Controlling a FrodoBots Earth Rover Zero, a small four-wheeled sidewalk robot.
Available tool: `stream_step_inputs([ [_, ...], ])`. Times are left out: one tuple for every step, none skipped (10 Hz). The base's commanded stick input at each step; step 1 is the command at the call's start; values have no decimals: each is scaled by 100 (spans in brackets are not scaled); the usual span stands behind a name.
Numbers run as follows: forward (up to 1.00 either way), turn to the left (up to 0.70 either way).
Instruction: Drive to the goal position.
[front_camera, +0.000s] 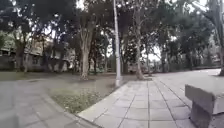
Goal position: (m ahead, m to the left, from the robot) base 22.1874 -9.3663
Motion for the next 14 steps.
stream_step_inputs([
  [0, -70],
  [0, -70],
  [0, -16],
  [0, 0],
  [0, 0],
  [0, 0],
  [0, 0],
  [0, 0],
  [0, 0],
  [0, 0],
  [0, -45],
  [0, -70],
  [0, -70],
  [0, -70],
])
